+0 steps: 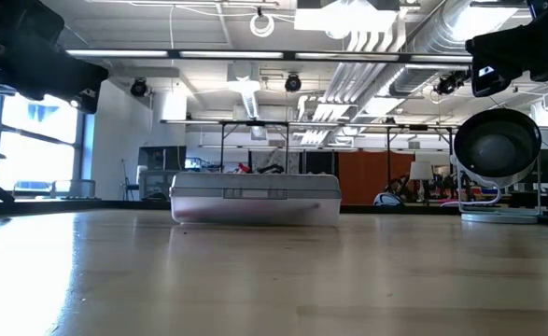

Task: Pick & place school supplies into a supply box
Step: Return to Home Position

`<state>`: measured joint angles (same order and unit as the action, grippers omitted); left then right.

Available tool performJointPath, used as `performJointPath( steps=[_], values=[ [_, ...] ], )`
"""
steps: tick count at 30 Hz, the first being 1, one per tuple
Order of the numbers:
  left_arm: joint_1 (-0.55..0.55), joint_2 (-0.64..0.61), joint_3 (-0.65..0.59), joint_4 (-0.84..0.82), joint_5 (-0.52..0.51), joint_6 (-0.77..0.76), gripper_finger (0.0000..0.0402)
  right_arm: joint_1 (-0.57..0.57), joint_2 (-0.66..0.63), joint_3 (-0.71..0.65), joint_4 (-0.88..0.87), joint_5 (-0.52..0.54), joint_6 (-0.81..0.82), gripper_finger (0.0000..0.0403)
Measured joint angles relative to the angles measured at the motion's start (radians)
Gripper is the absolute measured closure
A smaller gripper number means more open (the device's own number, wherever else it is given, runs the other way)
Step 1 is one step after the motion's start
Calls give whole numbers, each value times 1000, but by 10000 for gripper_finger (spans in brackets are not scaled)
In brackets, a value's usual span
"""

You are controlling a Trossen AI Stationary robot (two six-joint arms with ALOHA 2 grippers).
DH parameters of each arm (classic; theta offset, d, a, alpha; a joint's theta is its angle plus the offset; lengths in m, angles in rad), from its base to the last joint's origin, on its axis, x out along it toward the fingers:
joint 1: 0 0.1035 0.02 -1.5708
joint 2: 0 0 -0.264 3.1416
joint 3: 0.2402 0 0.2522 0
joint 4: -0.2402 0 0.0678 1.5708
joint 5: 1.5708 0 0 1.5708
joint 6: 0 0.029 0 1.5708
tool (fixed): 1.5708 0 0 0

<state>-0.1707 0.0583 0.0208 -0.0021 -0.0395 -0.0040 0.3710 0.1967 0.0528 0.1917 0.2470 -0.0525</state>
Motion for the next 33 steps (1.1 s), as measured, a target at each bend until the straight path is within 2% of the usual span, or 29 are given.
performJointPath(
  steps=[5, 13, 33],
  values=[
    [0, 13, 0, 0, -1, -73, 357, 0, 0, 0, 0, 0, 0, 402],
    [0, 12, 0, 0, -3, -79, 321, 0, 0, 0, 0, 0, 0, 402],
    [0, 12, -1, 0, -4, -79, 316, 0, 0, 0, 0, 0, 0, 402]
  ],
)
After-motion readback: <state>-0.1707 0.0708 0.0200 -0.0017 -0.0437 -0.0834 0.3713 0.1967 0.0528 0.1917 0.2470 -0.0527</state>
